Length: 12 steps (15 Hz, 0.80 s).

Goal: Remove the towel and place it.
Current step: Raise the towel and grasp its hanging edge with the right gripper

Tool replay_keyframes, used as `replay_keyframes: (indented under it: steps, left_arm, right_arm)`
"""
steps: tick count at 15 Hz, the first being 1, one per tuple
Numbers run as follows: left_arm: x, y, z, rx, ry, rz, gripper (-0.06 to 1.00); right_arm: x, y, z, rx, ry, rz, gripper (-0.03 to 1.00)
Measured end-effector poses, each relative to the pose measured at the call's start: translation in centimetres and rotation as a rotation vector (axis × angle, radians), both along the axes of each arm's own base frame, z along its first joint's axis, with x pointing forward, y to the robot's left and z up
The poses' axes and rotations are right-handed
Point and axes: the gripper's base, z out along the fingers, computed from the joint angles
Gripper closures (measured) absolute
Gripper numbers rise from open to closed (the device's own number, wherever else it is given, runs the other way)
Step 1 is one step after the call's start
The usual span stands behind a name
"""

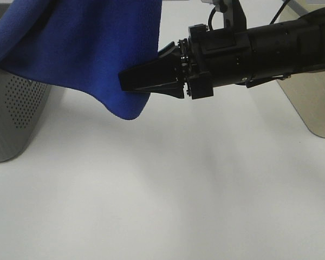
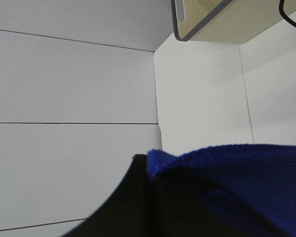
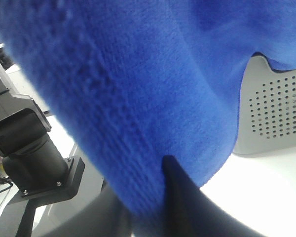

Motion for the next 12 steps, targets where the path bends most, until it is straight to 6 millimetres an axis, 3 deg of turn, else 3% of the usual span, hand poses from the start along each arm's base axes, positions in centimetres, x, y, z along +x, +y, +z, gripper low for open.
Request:
replay_keyframes:
  steps: [2,6,9,12]
  left_arm:
    - [0.0,0.0,0.0,0.000,0.000,0.000,0.94]
    - [0.0,0.0,0.0,0.000,0.000,0.000,0.94]
    - [0.0,0.0,-0.1,0.003,0.005,0.001,0.94]
    - [0.0,-0.1,-0.3,-0.038,0.050,0.022,0.94]
  right_arm:
    - [0.0,0.0,0.0,0.000,0.022,-0.007,0.95]
    - [0.4,-0.1,-0.3,-0.028,0.039,-0.051,0.95]
    - [1.0,-0.3,-0.7,-0.086,0.149,-0.146,0.95]
    - [1.1,-0.9,0.4,-0.180,0.197,-0.225,0.95]
